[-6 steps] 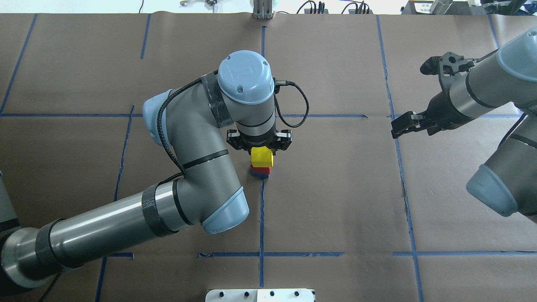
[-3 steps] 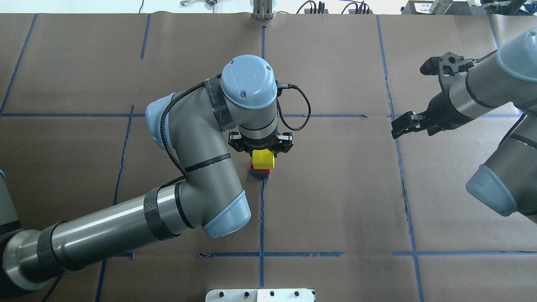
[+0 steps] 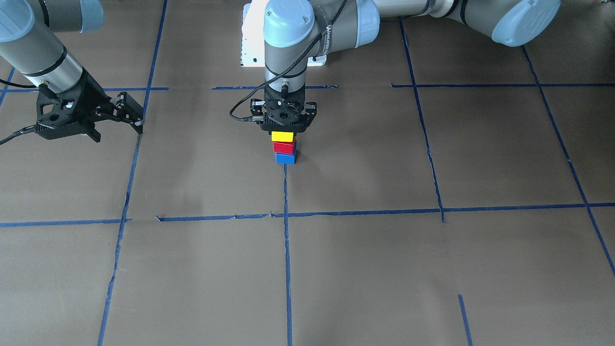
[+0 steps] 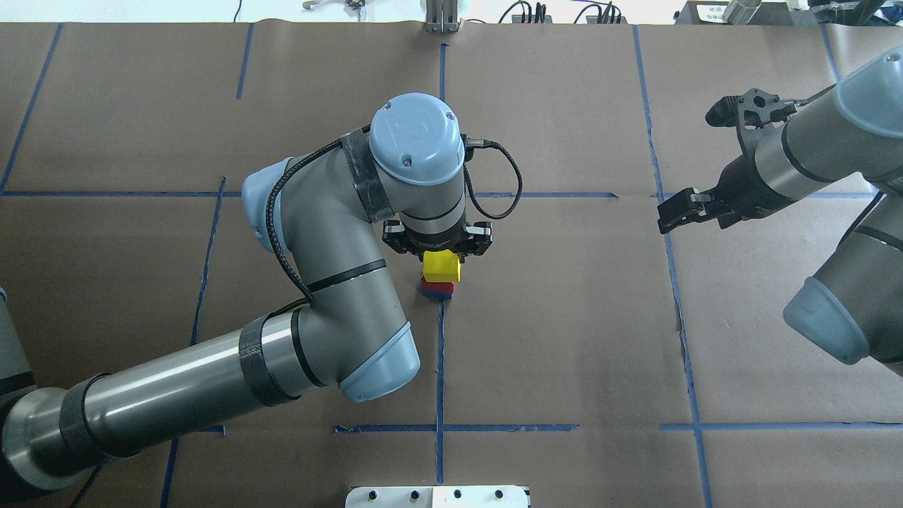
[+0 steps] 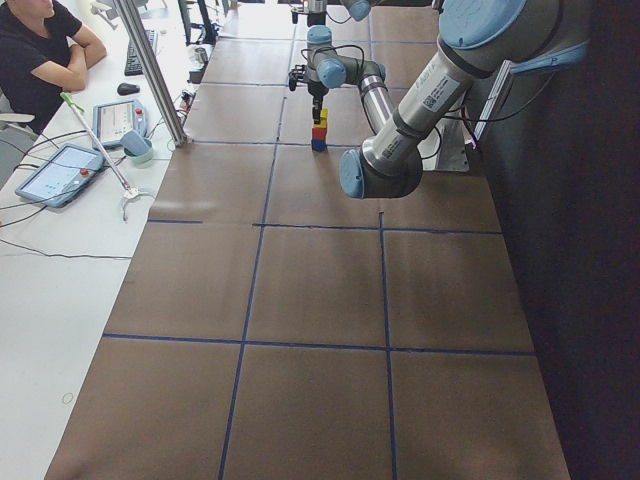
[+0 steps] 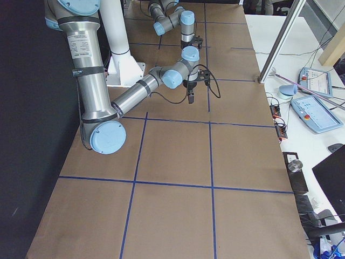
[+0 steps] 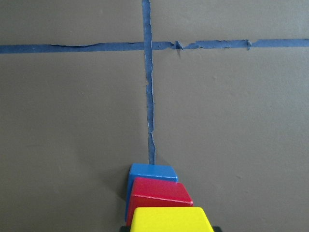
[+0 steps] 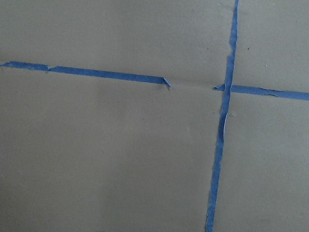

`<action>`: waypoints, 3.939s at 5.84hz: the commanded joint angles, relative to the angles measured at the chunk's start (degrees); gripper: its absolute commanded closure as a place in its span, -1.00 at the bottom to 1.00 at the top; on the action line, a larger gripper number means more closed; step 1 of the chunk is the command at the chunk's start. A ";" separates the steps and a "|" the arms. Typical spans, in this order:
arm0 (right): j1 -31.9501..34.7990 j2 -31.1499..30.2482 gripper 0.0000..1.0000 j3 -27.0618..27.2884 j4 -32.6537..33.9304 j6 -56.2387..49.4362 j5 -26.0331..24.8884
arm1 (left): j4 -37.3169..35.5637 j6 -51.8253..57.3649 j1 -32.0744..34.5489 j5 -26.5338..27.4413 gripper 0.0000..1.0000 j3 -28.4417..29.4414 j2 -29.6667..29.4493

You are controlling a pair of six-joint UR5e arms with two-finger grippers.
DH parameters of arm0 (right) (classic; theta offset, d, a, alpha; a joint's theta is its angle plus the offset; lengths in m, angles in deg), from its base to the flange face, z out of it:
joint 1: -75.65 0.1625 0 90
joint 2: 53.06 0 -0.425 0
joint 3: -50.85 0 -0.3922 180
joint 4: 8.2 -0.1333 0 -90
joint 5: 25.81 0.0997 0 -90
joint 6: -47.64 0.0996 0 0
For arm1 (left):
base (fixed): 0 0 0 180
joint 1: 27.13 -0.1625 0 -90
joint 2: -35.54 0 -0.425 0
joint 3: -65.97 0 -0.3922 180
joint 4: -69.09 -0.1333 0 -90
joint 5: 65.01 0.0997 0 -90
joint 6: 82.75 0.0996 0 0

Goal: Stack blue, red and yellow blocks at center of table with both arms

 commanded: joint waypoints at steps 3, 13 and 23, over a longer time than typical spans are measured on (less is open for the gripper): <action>-0.01 -0.09 -1.00 0.12 0.00 0.09 0.00 | 0.00 0.01 -0.02 0.60 0.01 -0.17 0.21; 9.45 -0.53 -1.00 -4.87 0.88 -12.35 1.66 | -4.48 13.91 11.79 -6.11 -0.99 -28.54 20.74; 33.40 -9.58 -1.00 -17.28 3.42 -49.57 10.21 | -12.42 80.08 58.51 -23.73 -1.00 -15.06 59.15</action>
